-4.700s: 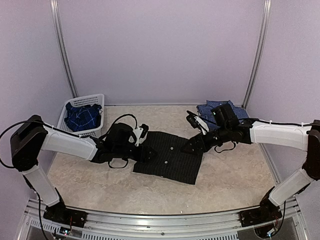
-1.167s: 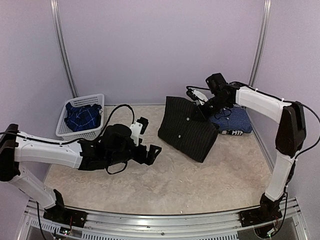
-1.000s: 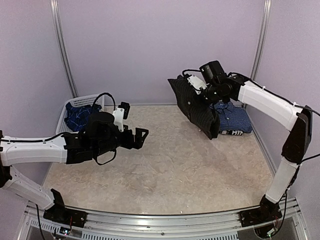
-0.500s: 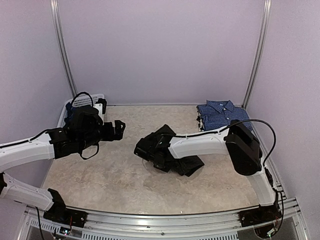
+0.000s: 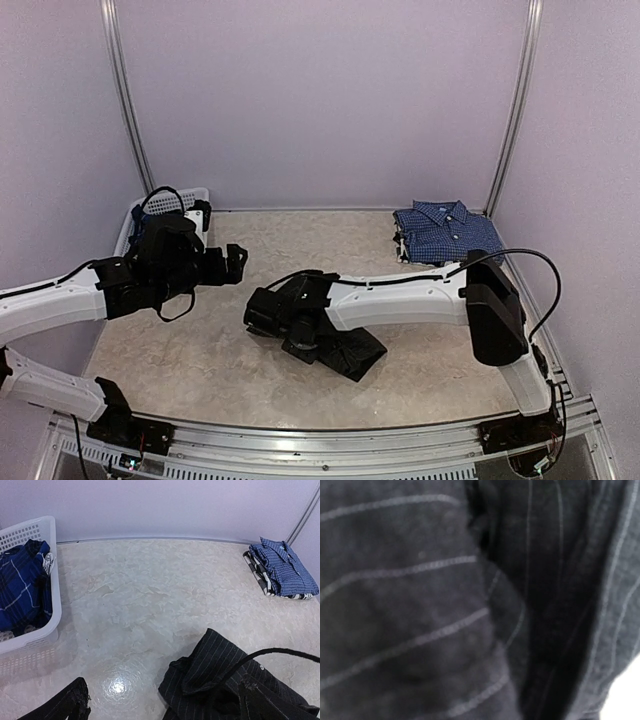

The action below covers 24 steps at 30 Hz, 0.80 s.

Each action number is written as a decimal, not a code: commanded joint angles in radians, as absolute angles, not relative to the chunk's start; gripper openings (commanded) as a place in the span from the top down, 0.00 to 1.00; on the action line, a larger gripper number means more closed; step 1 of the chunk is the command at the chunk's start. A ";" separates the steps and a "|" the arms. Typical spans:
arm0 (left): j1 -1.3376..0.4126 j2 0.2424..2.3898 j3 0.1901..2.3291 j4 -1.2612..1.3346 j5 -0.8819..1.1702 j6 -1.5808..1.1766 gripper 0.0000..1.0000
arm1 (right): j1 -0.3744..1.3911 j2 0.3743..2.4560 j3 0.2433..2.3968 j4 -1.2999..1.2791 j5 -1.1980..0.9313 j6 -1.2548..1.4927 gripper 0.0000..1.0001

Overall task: Fold and stack the long sleeve shirts
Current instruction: Turn over the square-folded shirt at the center of the board.

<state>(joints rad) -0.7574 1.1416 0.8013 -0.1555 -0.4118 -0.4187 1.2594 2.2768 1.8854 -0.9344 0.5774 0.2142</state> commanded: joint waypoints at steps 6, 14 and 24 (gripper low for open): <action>-0.730 1.153 0.791 -0.147 -0.408 -0.410 0.01 | 0.939 1.743 1.626 -0.850 0.302 0.219 0.89; -0.726 1.214 0.798 -0.128 -0.389 -0.410 0.01 | 0.910 1.753 1.698 -1.219 0.777 0.340 0.88; -0.713 1.248 0.813 -0.167 -0.422 -0.409 0.01 | 1.125 2.223 1.936 -1.286 0.798 0.463 0.74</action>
